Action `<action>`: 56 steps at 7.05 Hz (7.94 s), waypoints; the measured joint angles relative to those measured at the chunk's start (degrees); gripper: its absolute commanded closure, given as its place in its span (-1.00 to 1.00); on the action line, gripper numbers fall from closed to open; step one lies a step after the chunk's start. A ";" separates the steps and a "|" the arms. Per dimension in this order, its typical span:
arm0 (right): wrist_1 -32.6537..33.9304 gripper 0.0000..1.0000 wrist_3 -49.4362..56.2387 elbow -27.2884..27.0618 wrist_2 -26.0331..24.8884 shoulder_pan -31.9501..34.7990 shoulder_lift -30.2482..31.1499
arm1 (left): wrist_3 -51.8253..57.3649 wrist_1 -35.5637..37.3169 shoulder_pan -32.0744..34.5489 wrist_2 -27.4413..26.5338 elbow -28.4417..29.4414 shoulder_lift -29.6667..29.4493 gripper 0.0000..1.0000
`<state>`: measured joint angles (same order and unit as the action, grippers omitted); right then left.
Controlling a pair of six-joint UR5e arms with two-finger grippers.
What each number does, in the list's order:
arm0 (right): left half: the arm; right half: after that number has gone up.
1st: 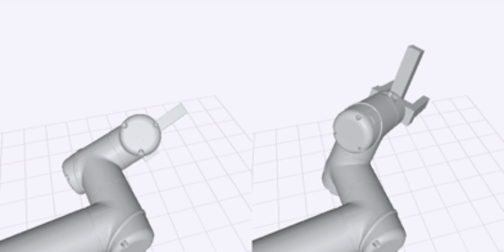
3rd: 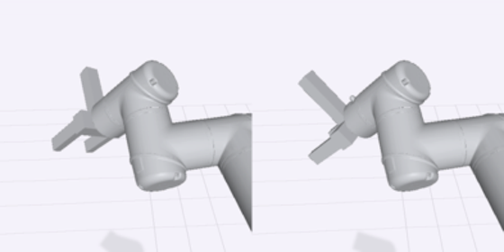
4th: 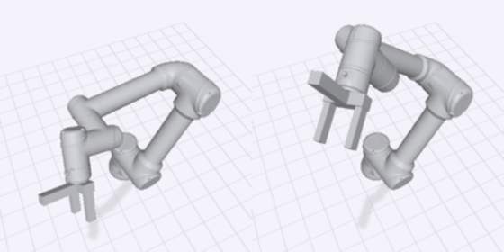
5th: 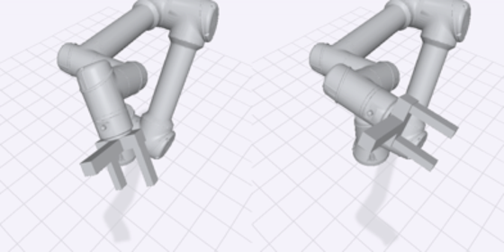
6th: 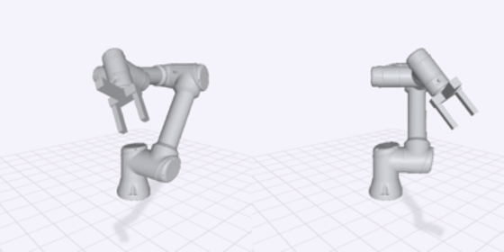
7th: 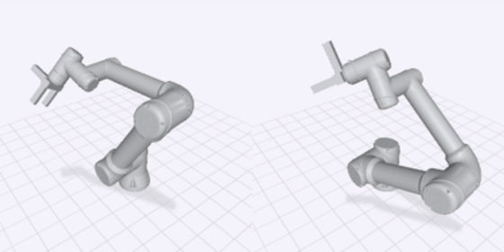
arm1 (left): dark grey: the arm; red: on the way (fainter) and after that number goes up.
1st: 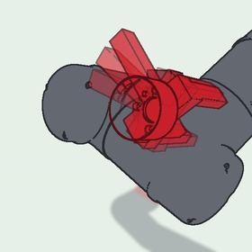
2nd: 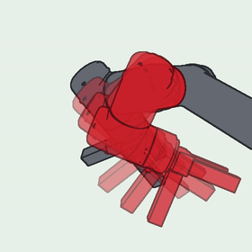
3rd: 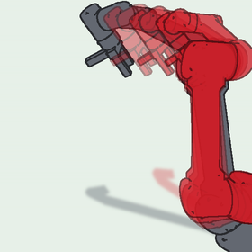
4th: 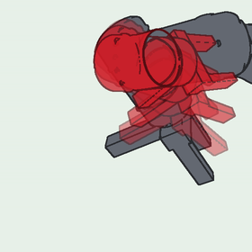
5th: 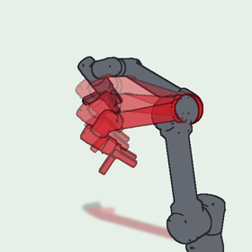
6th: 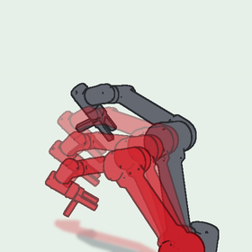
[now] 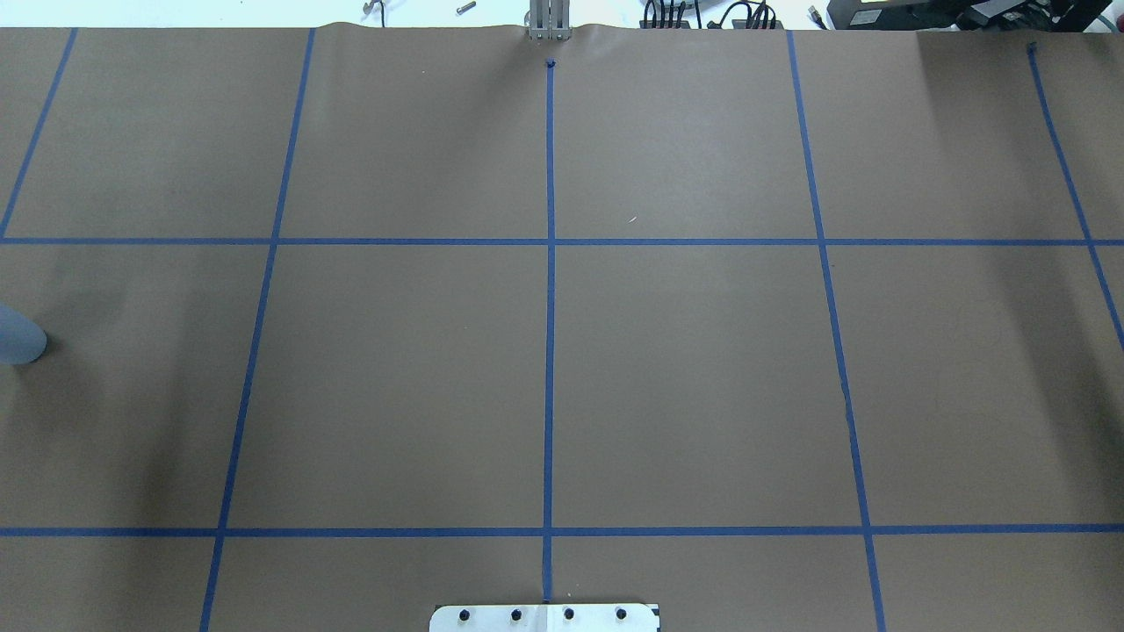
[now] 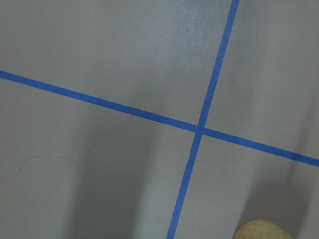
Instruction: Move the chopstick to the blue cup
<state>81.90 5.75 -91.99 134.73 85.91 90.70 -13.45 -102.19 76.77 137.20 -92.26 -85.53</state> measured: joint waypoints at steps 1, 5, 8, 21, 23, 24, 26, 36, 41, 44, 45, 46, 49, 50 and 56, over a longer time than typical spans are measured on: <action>-0.01 -1.00 -0.02 0.09 0.01 -0.25 0.00 | -0.76 -2.48 -0.23 0.00 2.01 -0.33 -0.94; 0.01 -1.00 -0.03 0.18 -0.05 -0.61 0.00 | -6.37 -8.93 -2.45 0.13 5.24 -0.93 -0.38; 0.01 -1.00 -0.11 0.22 0.00 -0.76 0.00 | -6.58 -9.96 -3.00 0.60 5.24 -0.69 1.00; -0.08 -1.00 -0.30 0.29 -0.17 -2.23 -0.62 | -66.35 14.45 -35.07 -15.25 -1.39 -49.55 1.00; -0.13 -1.00 -0.30 0.30 -0.26 -2.41 -0.82 | -67.32 13.89 -36.62 -19.45 8.96 -57.07 1.00; -0.49 -1.00 -0.30 0.30 -0.31 -2.50 -0.83 | -67.62 13.72 -38.74 -22.24 13.02 -59.69 1.00; -1.83 -1.00 -0.30 0.53 -0.47 -2.57 -0.62 | -67.71 10.25 -40.73 -25.05 17.96 -61.08 1.00; -2.74 -0.99 -0.28 1.31 -0.49 -2.91 -0.83 | -65.65 16.18 -38.88 -24.97 4.09 -57.43 -0.99; 0.84 -0.95 4.12 4.20 -3.49 10.86 -1.22 | -56.99 17.22 -33.34 -24.57 -6.96 -44.70 -0.99; 2.32 -0.95 6.58 10.28 -3.64 13.68 -3.83 | -49.33 17.53 -29.68 -22.85 -9.99 -39.24 -0.99; 2.23 -0.94 6.34 12.75 -3.54 13.50 -5.21 | -48.95 17.54 -29.55 -22.79 -9.98 -38.96 -0.99; 2.19 -0.83 6.08 15.13 -3.40 13.21 -6.56 | -48.80 17.55 -29.55 -22.79 -9.86 -38.88 -0.99; 2.21 0.35 3.50 16.91 -1.85 12.28 -7.04 | -48.69 17.55 -29.63 -22.94 -9.58 -38.86 -0.99; 2.21 0.36 3.24 16.92 -1.60 12.17 -7.04 | -48.70 17.55 -29.68 -23.01 -9.54 -38.86 -0.99; 2.21 1.00 3.06 16.53 -1.55 11.29 -7.33 | -48.68 17.47 -29.78 -23.31 -9.51 -38.83 -0.99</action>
<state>84.11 8.80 -75.46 133.17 97.20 83.38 -62.14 -84.72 46.99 113.89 -101.77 -124.36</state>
